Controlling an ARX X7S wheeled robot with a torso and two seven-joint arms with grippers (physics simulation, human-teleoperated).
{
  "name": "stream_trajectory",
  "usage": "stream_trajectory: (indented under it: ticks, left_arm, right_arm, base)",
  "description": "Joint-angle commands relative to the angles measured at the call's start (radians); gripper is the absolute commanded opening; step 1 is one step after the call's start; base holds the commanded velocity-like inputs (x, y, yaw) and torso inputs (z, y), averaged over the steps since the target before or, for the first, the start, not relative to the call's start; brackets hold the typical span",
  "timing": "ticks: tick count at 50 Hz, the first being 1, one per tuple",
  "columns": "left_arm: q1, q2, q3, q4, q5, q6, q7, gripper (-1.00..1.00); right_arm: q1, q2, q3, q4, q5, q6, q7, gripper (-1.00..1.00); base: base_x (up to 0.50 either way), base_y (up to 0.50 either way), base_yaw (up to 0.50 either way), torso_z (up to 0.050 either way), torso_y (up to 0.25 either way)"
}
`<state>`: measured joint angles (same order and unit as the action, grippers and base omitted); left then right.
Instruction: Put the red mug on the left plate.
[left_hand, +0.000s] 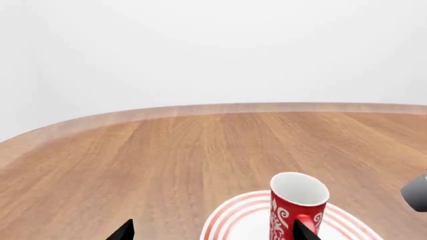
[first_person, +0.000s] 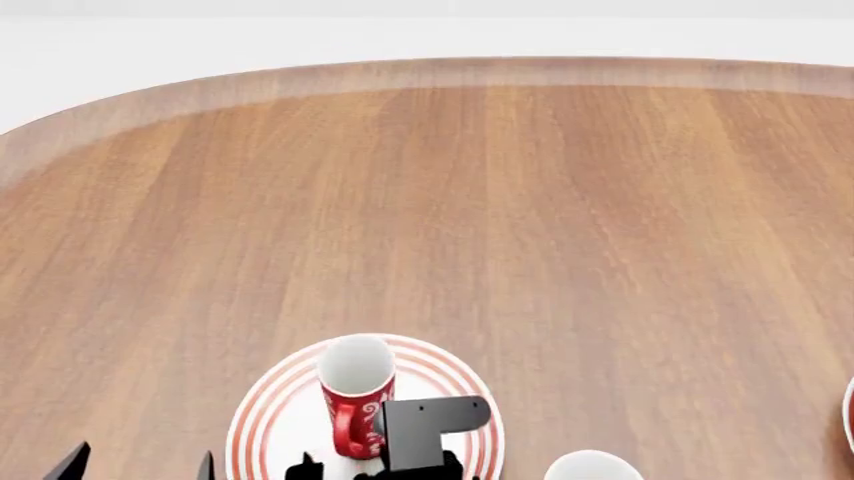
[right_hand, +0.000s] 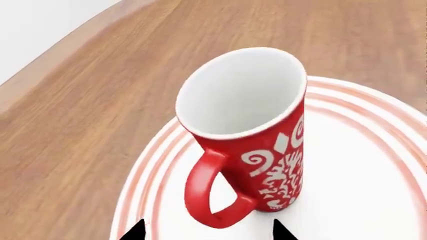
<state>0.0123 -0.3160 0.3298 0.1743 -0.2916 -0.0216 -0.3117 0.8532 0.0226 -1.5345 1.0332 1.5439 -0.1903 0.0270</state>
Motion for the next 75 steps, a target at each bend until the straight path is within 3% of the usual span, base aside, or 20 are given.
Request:
stream_trajectory:
  ticks: [1, 11, 20, 75]
  left_arm:
    - [0.007, -0.009, -0.002, 0.025, -0.006, -0.005, -0.008, 1.00]
    - [0.050, -0.041, -0.013, 0.154, 0.003, -0.033, -0.047, 1.00]
    - [0.093, -0.073, -0.026, 0.267, 0.020, -0.048, -0.082, 1.00]
    - [0.215, -0.151, -0.039, 0.563, 0.075, -0.064, -0.160, 1.00]
  right_arm:
    - [-0.018, 0.093, -0.026, -0.199, -0.010, -0.052, 0.099, 1.00]
    - [-0.037, 0.250, -0.037, -0.523, -0.085, -0.138, 0.262, 1.00]
    - [-0.060, 0.331, -0.047, -0.685, -0.150, -0.194, 0.345, 1.00]
    - [-0.146, 0.606, -0.077, -1.218, -0.552, -0.354, 0.647, 1.00]
  base:
    - [0.00, 0.00, 0.00, 0.000, 0.000]
    - [0.00, 0.00, 0.00, 0.000, 0.000]
    - [0.00, 0.00, 0.00, 0.000, 0.000]
    - [0.00, 0.00, 0.00, 0.000, 0.000]
